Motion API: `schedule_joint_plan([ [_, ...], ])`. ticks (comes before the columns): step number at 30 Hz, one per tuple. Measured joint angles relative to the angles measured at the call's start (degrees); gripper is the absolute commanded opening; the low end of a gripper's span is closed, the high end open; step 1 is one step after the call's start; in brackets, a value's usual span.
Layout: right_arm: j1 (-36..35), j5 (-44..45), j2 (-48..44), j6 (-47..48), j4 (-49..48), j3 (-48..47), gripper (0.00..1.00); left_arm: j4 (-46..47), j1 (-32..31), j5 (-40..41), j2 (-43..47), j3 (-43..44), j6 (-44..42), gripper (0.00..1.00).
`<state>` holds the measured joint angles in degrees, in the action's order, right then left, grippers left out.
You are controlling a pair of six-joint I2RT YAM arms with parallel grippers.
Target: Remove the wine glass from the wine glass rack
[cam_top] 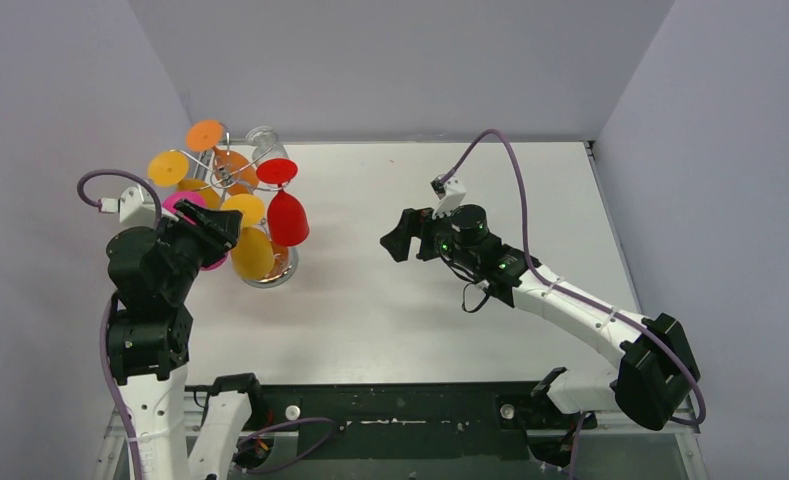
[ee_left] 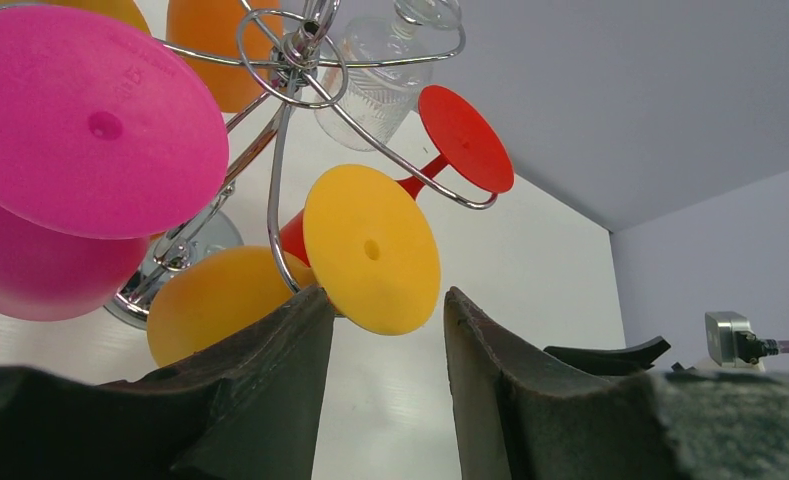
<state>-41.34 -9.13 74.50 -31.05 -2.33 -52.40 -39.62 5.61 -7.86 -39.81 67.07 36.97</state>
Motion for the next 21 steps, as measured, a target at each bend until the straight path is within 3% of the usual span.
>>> schedule_joint_plan([
  [21, 0.00, 1.25, -0.26, 0.59, 2.47, -1.03, 1.00, 3.32, 0.00, 1.64, -2.29, -0.42, -1.55, 0.46],
])
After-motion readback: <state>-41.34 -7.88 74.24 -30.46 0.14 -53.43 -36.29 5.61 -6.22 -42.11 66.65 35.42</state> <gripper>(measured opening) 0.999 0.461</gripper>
